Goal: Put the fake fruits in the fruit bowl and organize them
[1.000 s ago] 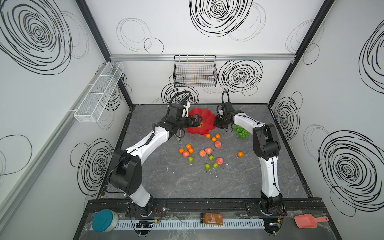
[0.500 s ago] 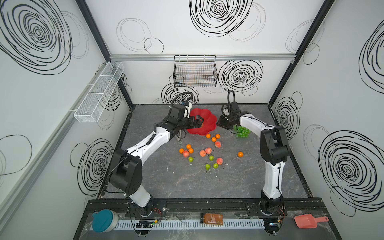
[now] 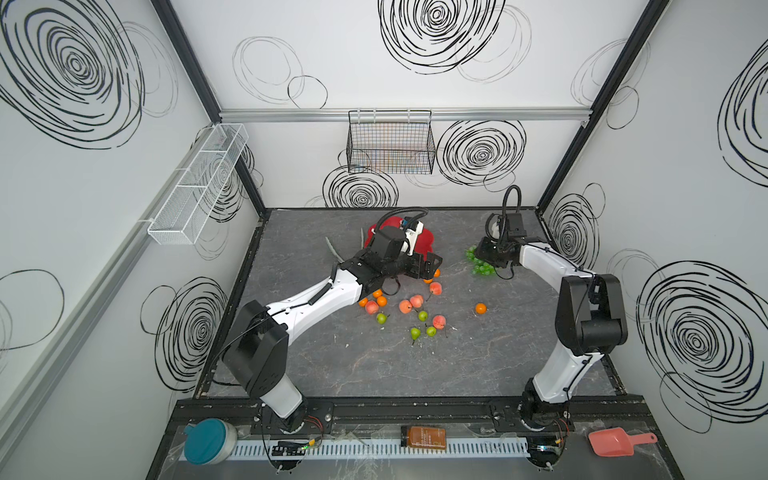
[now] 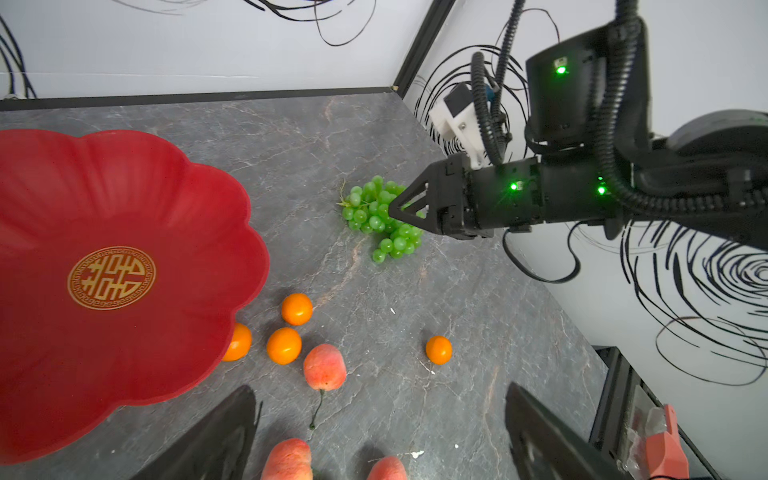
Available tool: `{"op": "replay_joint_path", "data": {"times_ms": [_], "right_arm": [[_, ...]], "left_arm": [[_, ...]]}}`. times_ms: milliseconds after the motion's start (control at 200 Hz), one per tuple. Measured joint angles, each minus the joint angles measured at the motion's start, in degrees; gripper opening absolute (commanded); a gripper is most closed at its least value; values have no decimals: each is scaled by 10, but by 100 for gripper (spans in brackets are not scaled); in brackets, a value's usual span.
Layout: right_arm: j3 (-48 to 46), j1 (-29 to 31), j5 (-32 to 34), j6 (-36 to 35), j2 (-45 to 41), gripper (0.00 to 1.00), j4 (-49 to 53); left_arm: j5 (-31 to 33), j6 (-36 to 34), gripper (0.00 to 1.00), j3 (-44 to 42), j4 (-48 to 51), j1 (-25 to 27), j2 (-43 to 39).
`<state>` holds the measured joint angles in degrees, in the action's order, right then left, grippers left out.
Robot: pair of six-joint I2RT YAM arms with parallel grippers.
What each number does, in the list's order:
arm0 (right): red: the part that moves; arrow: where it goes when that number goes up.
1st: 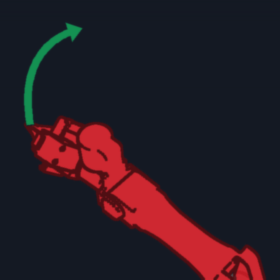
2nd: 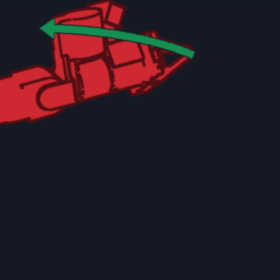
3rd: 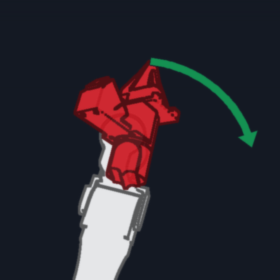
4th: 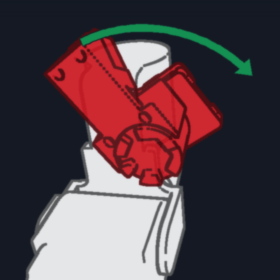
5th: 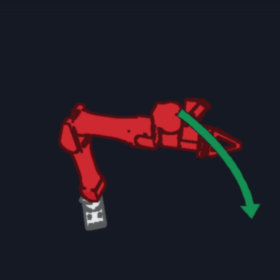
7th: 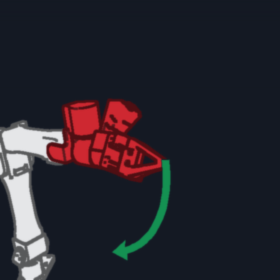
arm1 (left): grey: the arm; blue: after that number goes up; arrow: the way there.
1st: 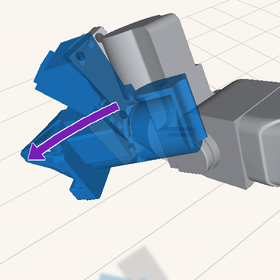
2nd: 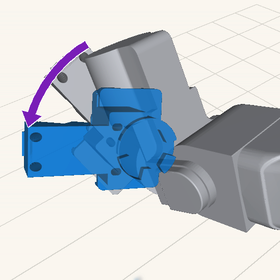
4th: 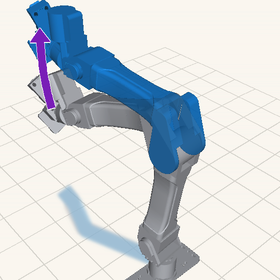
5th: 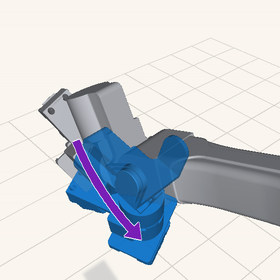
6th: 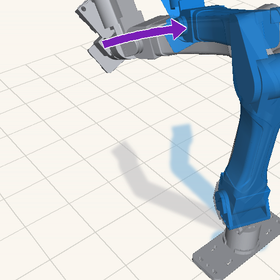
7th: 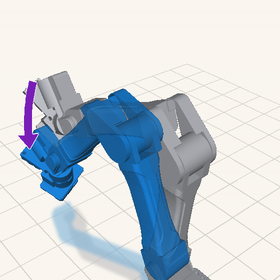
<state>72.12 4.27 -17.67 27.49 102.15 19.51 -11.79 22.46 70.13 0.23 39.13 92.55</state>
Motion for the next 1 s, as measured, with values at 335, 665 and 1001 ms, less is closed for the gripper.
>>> {"op": "replay_joint_path", "data": {"times_ms": [335, 665, 1001], "right_arm": [[40, 43, -7, -20, 89, 28, -3], [101, 48, 23, -20, 161, 26, 21], [98, 45, 114, -16, 159, 26, 47]], "left_arm": [[56, 31, 96, -24, -30, 2, 0], [85, 37, 96, -33, -44, 2, 0], [81, 36, 96, -33, -44, 2, 0]]}}
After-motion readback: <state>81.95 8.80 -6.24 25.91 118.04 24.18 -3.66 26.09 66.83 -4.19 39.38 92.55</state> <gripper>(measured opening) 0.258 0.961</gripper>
